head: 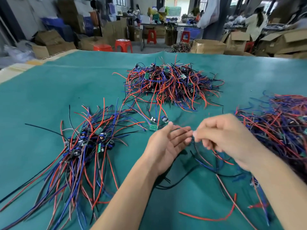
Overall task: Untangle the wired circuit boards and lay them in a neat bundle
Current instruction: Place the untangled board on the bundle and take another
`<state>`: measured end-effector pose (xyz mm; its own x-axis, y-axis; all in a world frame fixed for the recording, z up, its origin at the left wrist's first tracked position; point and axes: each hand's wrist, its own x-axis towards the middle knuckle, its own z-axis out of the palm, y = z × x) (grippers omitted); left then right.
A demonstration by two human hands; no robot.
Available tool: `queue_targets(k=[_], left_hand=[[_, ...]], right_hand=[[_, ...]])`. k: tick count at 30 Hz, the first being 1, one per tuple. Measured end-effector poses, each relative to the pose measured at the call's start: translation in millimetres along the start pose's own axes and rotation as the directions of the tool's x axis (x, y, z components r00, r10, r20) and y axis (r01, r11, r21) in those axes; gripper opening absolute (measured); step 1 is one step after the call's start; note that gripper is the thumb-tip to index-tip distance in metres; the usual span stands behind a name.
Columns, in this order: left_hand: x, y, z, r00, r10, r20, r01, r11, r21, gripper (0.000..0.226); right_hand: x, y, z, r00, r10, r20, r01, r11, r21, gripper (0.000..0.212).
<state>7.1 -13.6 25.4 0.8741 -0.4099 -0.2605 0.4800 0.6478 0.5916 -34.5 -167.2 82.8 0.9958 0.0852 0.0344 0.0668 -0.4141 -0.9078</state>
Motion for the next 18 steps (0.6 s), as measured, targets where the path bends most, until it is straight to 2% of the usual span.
queue_targets(k=[2,4,7,9,10,11,13,14,15,16,17,18], left_hand=[[0.5,-1.6,-1.2,1.000,0.008,-0.007,-0.008,0.998,0.060,0.026],[1.0,-3.9,-2.5,1.000,0.025,0.004,-0.025,0.986,0.167,0.030],[0.2,-7.0,-4.1,0.998,0.037,0.059,-0.056,0.934,0.354,0.032],[-1.1,-10.0,-4.3,0.994,0.035,0.108,-0.080,0.892,0.445,0.029],[-1.9,-10.2,-4.9,0.991,0.036,0.128,-0.093,0.875,0.476,0.028],[-2.8,-10.8,-5.1,0.987,0.038,0.154,-0.111,0.860,0.499,0.027],[-4.1,-11.7,-3.7,0.976,0.045,0.211,-0.153,0.836,0.527,0.029],[-5.0,-11.7,-2.9,0.972,0.050,0.231,-0.170,0.825,0.538,0.029],[-6.1,-11.2,-2.4,0.967,0.053,0.248,-0.186,0.813,0.552,0.028],[-7.3,-11.1,-1.4,0.963,0.057,0.263,-0.203,0.797,0.568,0.026],[-8.2,-11.0,-0.5,0.958,0.067,0.278,-0.224,0.781,0.583,0.024],[-9.3,-11.4,0.3,0.954,0.080,0.290,-0.246,0.765,0.595,0.023]], right_hand=[[-17.6,8.3,6.5,0.993,0.007,0.122,-0.015,0.998,0.064,0.015],[-23.0,18.4,8.7,0.966,0.037,0.257,-0.073,0.989,0.129,0.020],[-24.5,24.9,7.1,0.881,0.057,0.470,-0.146,0.977,0.155,0.019],[-25.9,26.1,5.6,0.856,0.063,0.512,-0.157,0.977,0.141,0.018],[-24.6,26.9,7.1,0.881,0.070,0.469,-0.160,0.975,0.154,0.018],[-22.7,27.1,8.6,0.928,0.083,0.364,-0.161,0.968,0.190,0.019],[-18.4,34.0,10.4,0.999,0.052,-0.015,-0.048,0.980,0.194,0.021],[-15.5,39.1,11.6,0.970,-0.026,-0.242,0.044,0.997,0.067,0.023],[-13.2,43.4,12.0,0.898,-0.133,-0.418,0.092,0.989,-0.118,0.024],[-13.0,45.3,11.9,0.819,-0.240,-0.521,0.118,0.959,-0.257,0.023],[-13.4,45.6,11.7,0.768,-0.308,-0.562,0.157,0.941,-0.301,0.021],[-14.1,45.2,11.3,0.763,-0.324,-0.559,0.202,0.942,-0.270,0.021]])
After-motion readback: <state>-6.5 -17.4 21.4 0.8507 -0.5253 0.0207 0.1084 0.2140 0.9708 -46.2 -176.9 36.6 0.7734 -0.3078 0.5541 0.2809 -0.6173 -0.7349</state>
